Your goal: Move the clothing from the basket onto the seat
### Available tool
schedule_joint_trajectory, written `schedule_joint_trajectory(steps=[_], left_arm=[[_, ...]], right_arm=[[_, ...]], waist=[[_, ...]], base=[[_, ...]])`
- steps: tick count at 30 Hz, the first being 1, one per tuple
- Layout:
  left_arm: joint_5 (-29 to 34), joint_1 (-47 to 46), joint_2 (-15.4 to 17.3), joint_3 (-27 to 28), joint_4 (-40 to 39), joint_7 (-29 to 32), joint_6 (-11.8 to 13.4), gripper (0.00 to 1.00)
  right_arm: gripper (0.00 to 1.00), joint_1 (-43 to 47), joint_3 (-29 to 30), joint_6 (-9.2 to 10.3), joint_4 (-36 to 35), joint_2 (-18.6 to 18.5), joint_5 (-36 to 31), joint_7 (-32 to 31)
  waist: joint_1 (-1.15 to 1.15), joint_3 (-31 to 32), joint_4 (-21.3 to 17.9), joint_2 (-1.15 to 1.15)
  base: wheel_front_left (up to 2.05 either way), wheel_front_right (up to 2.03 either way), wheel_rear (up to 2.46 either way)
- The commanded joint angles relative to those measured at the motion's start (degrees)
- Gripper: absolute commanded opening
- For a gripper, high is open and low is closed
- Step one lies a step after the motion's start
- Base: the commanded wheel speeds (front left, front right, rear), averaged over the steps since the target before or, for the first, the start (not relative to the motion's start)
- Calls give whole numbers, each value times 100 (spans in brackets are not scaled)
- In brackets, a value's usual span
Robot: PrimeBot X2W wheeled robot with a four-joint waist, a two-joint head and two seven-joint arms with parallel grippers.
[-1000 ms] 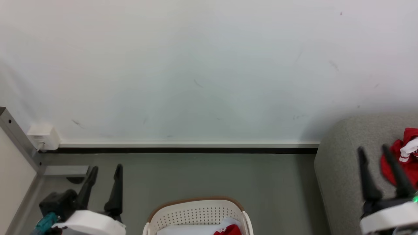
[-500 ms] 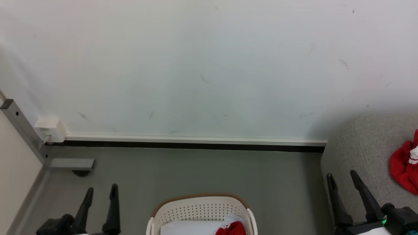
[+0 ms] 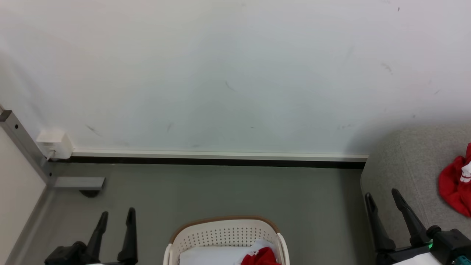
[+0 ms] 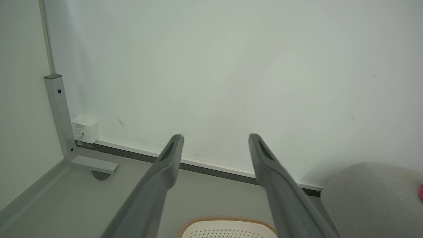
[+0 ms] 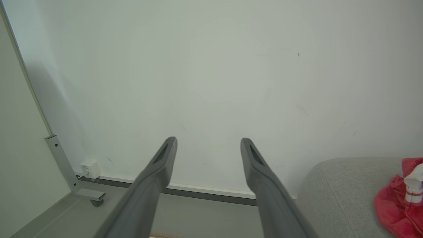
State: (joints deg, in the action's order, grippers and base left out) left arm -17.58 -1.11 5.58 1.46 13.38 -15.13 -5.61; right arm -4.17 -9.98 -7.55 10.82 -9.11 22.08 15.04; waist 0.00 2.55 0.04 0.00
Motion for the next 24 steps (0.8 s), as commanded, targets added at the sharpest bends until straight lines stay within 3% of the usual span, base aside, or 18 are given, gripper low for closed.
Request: schedule_joint_trajectory(steps=[1,10,24], left_arm=[[106,-39,-13,33,20,-2,-34,100],[181,-189,-97,-90,108,-2,-139,100],[41,-1293,165,-869,555,-2,-184,100]], right_arm=[[100,-52,6,13,14,-51,22,18],[100,-298,-32,13,3,-179,46,18],[100,-1166,230,13,-265,-188,-90,10]], waist=[[0,-8,-15,0],[0,-257,-256,0],[0,-1623,-731,0]], base=[[0,0,0],[0,0,0],[0,0,0]])
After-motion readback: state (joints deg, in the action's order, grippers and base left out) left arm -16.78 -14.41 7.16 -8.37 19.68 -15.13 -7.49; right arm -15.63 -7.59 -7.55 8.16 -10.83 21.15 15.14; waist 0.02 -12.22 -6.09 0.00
